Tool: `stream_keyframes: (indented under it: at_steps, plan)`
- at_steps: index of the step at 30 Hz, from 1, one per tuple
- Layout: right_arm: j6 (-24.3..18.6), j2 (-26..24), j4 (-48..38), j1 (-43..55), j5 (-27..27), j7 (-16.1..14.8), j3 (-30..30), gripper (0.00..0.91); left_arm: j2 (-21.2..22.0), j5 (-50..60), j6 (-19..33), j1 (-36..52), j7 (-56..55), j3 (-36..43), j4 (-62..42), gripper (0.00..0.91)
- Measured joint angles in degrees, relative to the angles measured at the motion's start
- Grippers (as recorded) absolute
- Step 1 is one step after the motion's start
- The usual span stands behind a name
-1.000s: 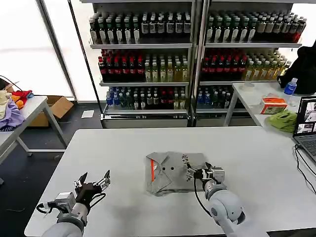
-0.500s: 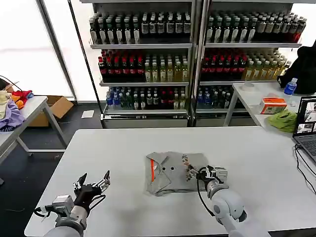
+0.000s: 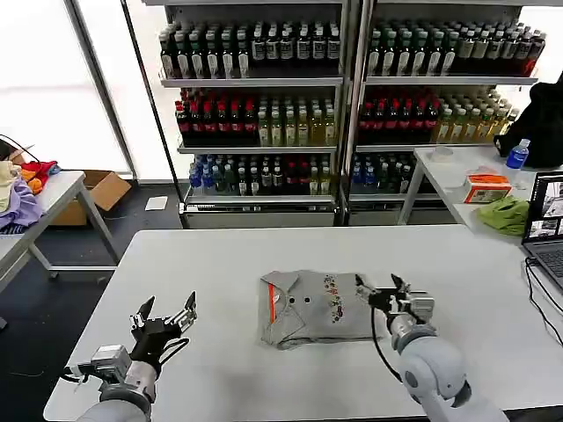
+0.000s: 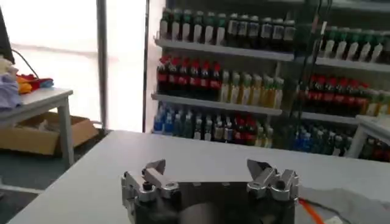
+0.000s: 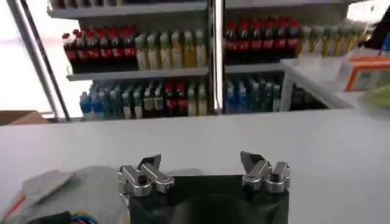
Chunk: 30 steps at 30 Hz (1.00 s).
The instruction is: Fold and organize the clothes.
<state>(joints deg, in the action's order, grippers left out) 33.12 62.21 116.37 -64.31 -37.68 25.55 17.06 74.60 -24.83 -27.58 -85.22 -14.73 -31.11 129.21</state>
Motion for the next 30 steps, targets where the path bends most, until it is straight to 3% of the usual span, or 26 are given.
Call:
stream_keyframes:
  at_steps: [11, 30]
  plan:
    - [-0.75, -0.26, 5.33, -6.22, 2.55, -0.21, 10.45, 0.907, 0.27, 3.37, 4.1, 1.43, 0.97, 0.27, -1.61, 0.907]
    - [-1.65, -0.91, 10.0, -12.0, 11.23, -3.29, 16.09, 0.907, -1.0, 5.27, 6.33, 2.41, 2.96, -1.61, -3.91, 0.907]
